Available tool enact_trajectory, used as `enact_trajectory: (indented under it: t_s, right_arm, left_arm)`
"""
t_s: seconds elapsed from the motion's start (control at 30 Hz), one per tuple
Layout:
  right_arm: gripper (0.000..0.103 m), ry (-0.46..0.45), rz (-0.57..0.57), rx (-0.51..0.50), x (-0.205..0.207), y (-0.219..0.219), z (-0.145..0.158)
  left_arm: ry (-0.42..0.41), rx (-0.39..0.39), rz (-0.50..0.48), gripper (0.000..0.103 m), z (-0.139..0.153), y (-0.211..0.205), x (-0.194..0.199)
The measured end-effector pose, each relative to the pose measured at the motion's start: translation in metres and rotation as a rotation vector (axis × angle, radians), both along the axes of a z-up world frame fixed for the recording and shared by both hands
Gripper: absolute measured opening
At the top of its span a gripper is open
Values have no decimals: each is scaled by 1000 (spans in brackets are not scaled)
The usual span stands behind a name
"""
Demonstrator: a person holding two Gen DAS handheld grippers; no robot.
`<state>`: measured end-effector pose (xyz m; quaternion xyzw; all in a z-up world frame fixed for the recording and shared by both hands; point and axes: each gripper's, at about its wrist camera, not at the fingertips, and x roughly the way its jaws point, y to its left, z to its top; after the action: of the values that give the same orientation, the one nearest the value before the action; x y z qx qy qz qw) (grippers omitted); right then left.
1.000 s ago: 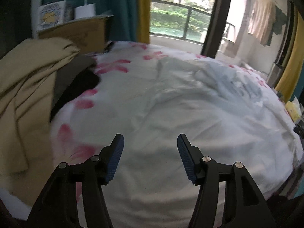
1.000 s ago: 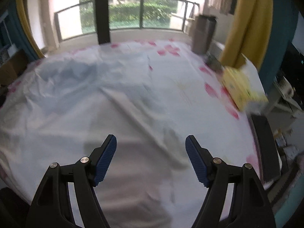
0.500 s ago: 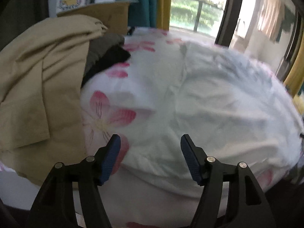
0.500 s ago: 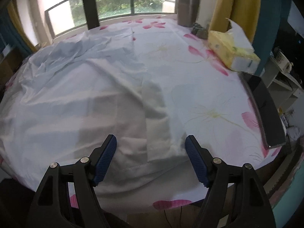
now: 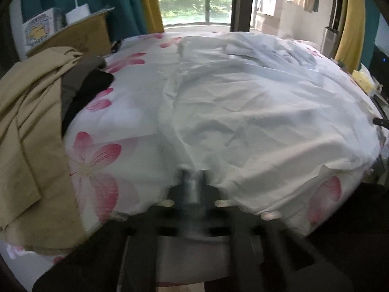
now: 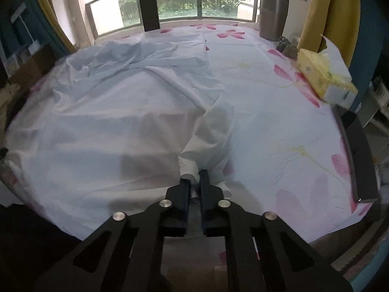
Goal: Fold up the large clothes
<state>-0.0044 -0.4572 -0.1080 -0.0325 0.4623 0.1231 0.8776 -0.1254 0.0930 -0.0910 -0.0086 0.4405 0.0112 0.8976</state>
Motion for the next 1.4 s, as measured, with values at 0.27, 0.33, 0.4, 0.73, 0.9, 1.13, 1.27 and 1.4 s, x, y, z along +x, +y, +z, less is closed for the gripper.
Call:
enact_trajectory:
  t_s: [0.27, 0.33, 0.4, 0.73, 0.9, 1.13, 1.27, 1.4]
  right_arm:
    - [6, -70, -2, 56, 1, -2, 27]
    - [6, -99, 5, 56, 6, -1, 38]
    - [6, -127, 15, 54, 11, 3, 49]
    - [5, -233, 48, 55, 54, 15, 86]
    - [5, -264, 52, 44, 83, 17, 96]
    - [5, -274, 53, 55, 129, 20, 98]
    - [5, -269, 73, 56, 159, 29, 95]
    - [5, -249, 92, 58, 190, 38, 86]
  left_arm:
    - [-128, -126, 14, 4, 43, 13, 7]
    - [-158, -116, 16, 4, 56, 14, 10]
    - [-192, -90, 10, 4, 69, 12, 15]
    - [-273, -43, 19, 4, 107, 19, 51]
    - [-309, -50, 66, 4, 111, 30, 79]
    - [-326, -106, 130, 4, 105, 50, 128]
    - [-307, -103, 142, 4, 96, 57, 155]
    - [-287, -113, 166, 4, 84, 68, 183]
